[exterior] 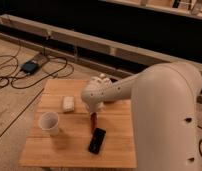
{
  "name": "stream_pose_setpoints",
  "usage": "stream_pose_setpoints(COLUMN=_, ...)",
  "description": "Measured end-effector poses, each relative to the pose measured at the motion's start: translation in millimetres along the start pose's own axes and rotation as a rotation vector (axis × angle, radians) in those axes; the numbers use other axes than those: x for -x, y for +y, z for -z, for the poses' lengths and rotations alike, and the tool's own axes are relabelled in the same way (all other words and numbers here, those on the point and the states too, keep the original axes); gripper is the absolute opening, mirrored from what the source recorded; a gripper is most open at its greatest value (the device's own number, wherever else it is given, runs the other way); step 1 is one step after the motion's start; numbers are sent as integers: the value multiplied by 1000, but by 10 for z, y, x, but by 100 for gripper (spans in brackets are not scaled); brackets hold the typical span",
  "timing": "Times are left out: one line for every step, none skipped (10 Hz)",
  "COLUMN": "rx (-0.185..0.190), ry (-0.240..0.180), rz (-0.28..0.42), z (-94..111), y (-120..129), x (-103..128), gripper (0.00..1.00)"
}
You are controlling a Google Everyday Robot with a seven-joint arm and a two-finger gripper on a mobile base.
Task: Drag the pepper across the table
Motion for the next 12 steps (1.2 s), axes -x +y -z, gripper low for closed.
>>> stream_pose_setpoints(rx=-5, ry=-7, rz=-14, z=-7, y=-66, x=37, gripper=0)
stream_pose_setpoints(rx=-11, ry=-18, rz=-40, z=-16, y=-175, x=92, gripper=0)
stream_pose_setpoints(rx=-9, ry=-26, rz=-65, z=-17, y=-261, x=138, gripper=0)
stream_pose_setpoints(rx=-7, ry=-33, rz=-86, z=-15, y=-335, x=172, gripper=0)
stream_pose_setpoints(rx=-3, ry=-45, rz=-116, z=-7, y=-445, x=223, gripper=0)
stream_pose_setpoints(rx=0, ry=-54, rz=-147, z=0, y=-564, x=261, gripper=0)
stream_pose_setpoints(rx=2, ry=-64, rz=-175, z=8, y=-685, x=297, gripper=0)
stream_pose_setpoints(rx=-2, ry=-76, rz=-202, z=11, y=-827, x=328, gripper=0)
stream_pose_setpoints(rx=-7, ry=-85, rz=-222, z=13, y=-940, x=348, gripper=0)
stream_pose_setpoints(rx=-13, ry=-94, rz=-237, z=11, y=-1034, x=361, gripper=0)
stream_pose_setpoints(rx=-20, ry=-103, rz=-247, z=11, y=-1117, x=367, gripper=0)
stream_pose_setpoints(rx=-34, ry=-118, rz=-262, z=24, y=-1254, x=368, gripper=0)
